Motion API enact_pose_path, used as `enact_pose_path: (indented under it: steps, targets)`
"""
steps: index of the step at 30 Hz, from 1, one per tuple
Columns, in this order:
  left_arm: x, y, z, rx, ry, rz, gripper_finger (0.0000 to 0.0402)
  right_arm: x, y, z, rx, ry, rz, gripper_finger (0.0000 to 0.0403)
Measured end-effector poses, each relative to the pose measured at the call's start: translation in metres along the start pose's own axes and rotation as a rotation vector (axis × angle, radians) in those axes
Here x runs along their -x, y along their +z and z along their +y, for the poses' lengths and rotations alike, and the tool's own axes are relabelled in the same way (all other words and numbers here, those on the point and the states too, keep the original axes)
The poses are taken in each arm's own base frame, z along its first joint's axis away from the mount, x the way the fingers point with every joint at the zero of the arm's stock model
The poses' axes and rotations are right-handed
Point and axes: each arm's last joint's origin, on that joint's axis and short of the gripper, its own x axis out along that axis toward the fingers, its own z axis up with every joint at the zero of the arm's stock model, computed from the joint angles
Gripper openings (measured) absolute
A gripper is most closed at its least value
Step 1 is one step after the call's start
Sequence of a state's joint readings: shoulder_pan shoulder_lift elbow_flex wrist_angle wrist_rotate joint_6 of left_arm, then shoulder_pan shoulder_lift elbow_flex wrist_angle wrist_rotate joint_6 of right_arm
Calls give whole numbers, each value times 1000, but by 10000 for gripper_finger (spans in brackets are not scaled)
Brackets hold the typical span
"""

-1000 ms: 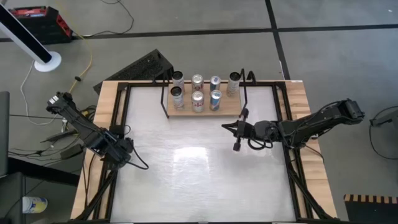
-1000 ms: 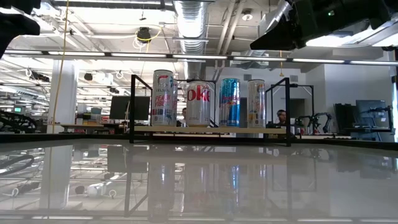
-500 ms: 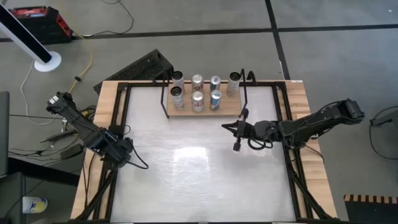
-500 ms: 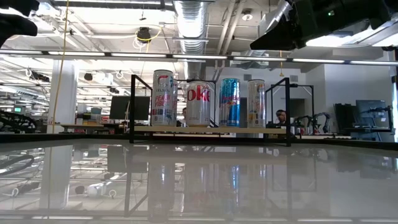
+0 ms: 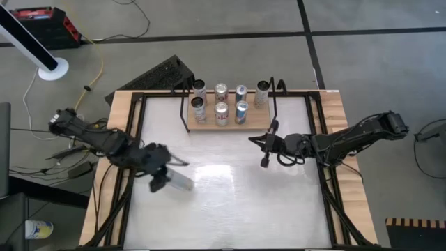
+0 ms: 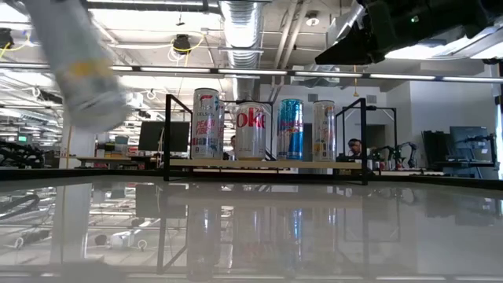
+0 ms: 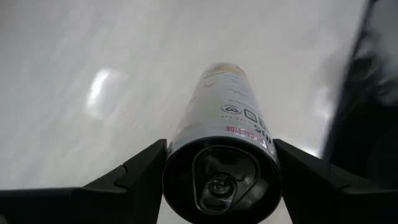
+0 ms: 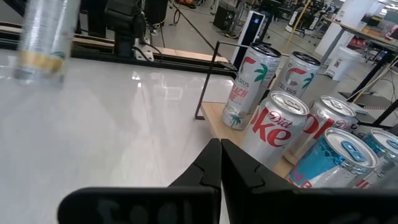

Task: Place canned beverage on shelf
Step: Put the white-yellow soda can on the shelf aligned with the other white-yellow soda can

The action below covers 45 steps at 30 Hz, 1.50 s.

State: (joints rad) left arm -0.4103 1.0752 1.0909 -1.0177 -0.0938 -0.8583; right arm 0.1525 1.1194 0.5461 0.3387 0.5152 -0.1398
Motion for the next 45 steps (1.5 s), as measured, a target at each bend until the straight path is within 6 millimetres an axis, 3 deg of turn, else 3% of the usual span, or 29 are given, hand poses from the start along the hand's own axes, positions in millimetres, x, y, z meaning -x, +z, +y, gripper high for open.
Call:
enact_pose_path:
  steps: [13,20,27,31,35,45]
  targets:
    - [-67,102,-21,-62,170,199,238,0,0,0,-8,0,0,27]
    - [-85,144,-27,-11,279,270,238,0,-2,0,2,2,19,27]
    - [-100,156,-24,25,311,364,239,0,-2,0,10,2,22,27]
    - [-110,155,-22,28,331,388,281,0,-2,0,12,2,22,27]
    - [-113,156,-22,26,327,380,312,0,-2,0,12,2,21,27]
    - [-109,158,-23,-27,307,360,320,0,-3,0,13,-1,25,27]
